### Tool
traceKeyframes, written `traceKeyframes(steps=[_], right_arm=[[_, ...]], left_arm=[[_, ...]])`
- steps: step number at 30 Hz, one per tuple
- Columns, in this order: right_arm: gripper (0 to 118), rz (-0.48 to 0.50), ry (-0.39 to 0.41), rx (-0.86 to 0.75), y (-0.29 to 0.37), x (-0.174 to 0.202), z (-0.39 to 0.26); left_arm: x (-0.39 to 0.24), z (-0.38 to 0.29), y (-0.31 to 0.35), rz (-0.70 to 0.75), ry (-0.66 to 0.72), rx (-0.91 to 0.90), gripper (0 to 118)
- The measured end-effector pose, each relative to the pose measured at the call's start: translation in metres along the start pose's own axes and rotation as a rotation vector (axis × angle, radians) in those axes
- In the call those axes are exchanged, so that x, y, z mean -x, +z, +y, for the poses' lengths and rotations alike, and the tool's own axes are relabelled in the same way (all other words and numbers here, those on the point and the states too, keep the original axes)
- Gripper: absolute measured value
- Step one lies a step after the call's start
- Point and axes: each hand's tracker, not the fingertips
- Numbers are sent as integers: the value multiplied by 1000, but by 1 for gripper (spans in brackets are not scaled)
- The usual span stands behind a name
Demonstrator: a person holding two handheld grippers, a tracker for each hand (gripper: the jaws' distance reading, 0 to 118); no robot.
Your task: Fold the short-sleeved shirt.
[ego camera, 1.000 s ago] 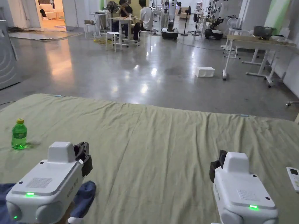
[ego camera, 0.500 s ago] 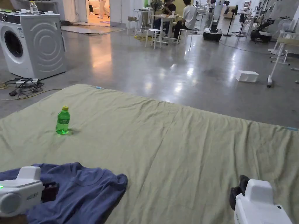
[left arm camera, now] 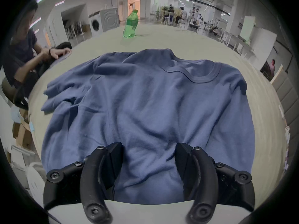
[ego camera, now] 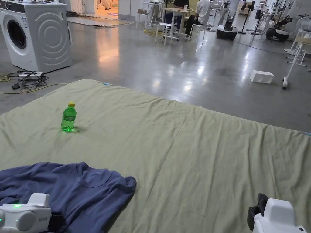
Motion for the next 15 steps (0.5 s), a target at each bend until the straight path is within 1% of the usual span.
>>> traceKeyframes(steps=[2,5,7,9,12,13,15], right_arm=[[0,-1,-10,4,0,-1,-1],[0,-4,-16,8,0,0,-3],[0,-6,-17,9,5,1,0],[0,-5,-18,9,7,1,0],[0,-7,-15,5,8,1,1],[0,-7,-16,4,9,1,1],[0,-7,-15,1,8,-1,-1]], left_arm=[[-6,-3,4,-51,-27,-23,37],[-10,3,1,-44,-79,-22,9],[-15,4,1,-12,-118,-22,7],[-18,3,4,-21,-132,-29,6],[-24,0,25,2,-204,-107,4],[-24,0,32,4,-187,-143,4],[-20,3,46,-30,-75,-215,4]])
